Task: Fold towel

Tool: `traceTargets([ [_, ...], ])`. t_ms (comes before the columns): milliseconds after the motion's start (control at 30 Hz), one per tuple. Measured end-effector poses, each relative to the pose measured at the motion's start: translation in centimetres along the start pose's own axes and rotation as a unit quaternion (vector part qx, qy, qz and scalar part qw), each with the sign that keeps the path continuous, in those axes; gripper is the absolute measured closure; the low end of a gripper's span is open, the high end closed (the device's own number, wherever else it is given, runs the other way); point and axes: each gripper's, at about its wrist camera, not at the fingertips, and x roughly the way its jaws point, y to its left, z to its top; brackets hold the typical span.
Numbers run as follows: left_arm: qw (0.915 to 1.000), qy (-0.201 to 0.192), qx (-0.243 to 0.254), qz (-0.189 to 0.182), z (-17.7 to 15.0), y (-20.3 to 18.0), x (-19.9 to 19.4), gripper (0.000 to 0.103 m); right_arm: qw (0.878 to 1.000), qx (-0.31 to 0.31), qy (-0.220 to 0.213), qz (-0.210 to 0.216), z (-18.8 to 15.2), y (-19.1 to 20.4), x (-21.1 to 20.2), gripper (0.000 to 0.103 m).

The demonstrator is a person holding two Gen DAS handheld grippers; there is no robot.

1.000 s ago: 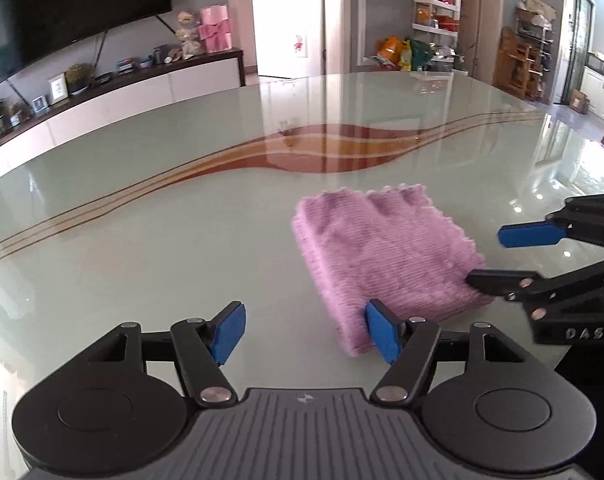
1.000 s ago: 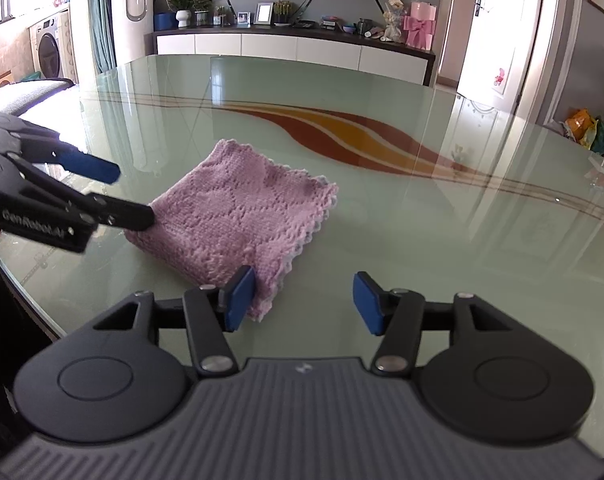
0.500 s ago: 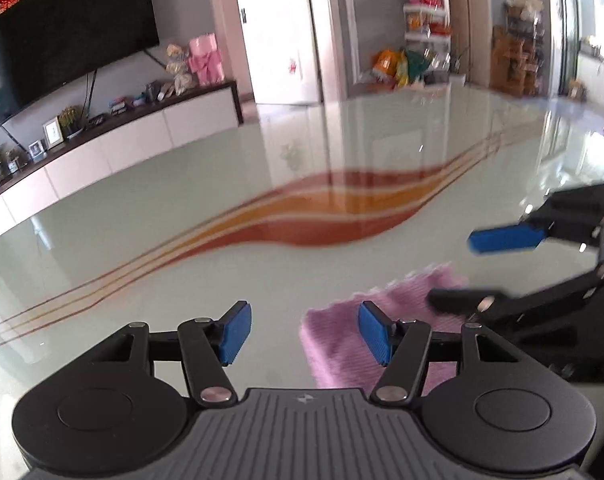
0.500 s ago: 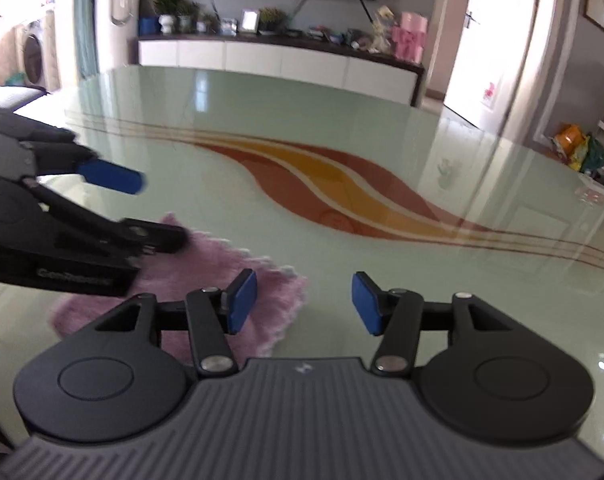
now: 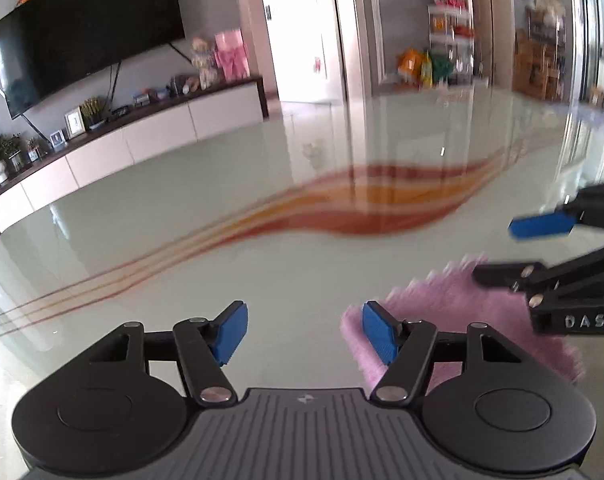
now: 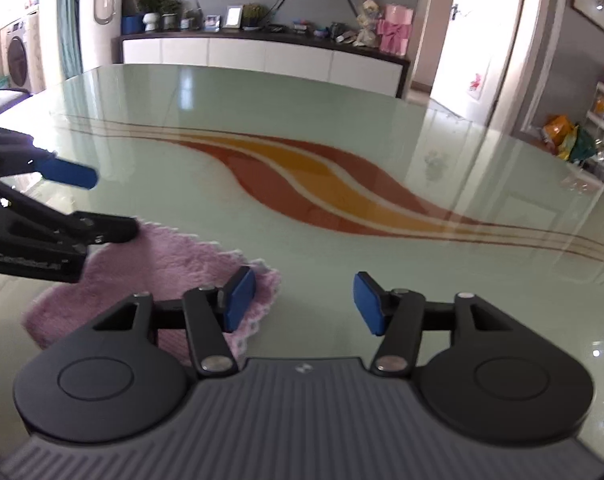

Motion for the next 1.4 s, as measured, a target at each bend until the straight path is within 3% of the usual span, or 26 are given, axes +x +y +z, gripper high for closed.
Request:
traceTargets([
  [100,0.9999,0.001,-0.006,0.015,0.1,0.5,-1.0,0.036,1.000,0.010,-0.014,-0.002,-0.1,-0.5,-1.5,0.050],
  [233,0.9998,-0.010,-0.015,-0.013,0.0,0.4,-4.0,0.036,0.999,0.003,-0.024,0.042,-0.7,0.4,-4.7,0.050],
  [367,0.9992,-0.001,0.003,-0.039,-1.6,-1.3,-5.7,0.035,0.998,-0.007,0.001,0.056,-2.1,1.3,-5.0,0.050],
  [433,0.9995,0.018,0.010,-0.022,-2.6,-1.6,-4.9,0.035,0.999,-0.014,0.014,0.049,-2.7,1.4,-4.4,0.050],
  [533,0.9994,0.018,-0.012,-0.028,-3.3,-1.2,-4.9,0.035,0.998,-0.010,0.017,0.051,-2.5,1.0,-3.8,0.042],
  [733,0.9999,0.012,-0.005,-0.004,-3.5,-1.6,-5.0,0.030,0.998,-0.025,0.015,0.055,-1.2,1.4,-2.4,0.043],
  [967,0.9995,0.009,0.009,0.030,-3.0,-0.4,-5.0,0.031,0.998,0.002,0.001,0.057,-1.9,1.3,-4.4,0.045],
  [1067,0.9996,0.012,0.008,0.024,-2.9,-0.4,-5.2,0.033,0.999,-0.005,0.016,0.052,-2.6,1.5,-3.6,0.045],
  [1200,0.9999,-0.005,0.006,0.012,-2.7,-1.0,-7.1,0.033,0.997,0.023,-0.008,0.076,-2.7,1.5,-5.2,0.045],
  [1400,0.9996,0.026,-0.001,0.008,-4.1,-1.8,-6.9,0.032,0.997,-0.037,-0.005,0.072,-3.7,4.3,-5.4,0.045],
])
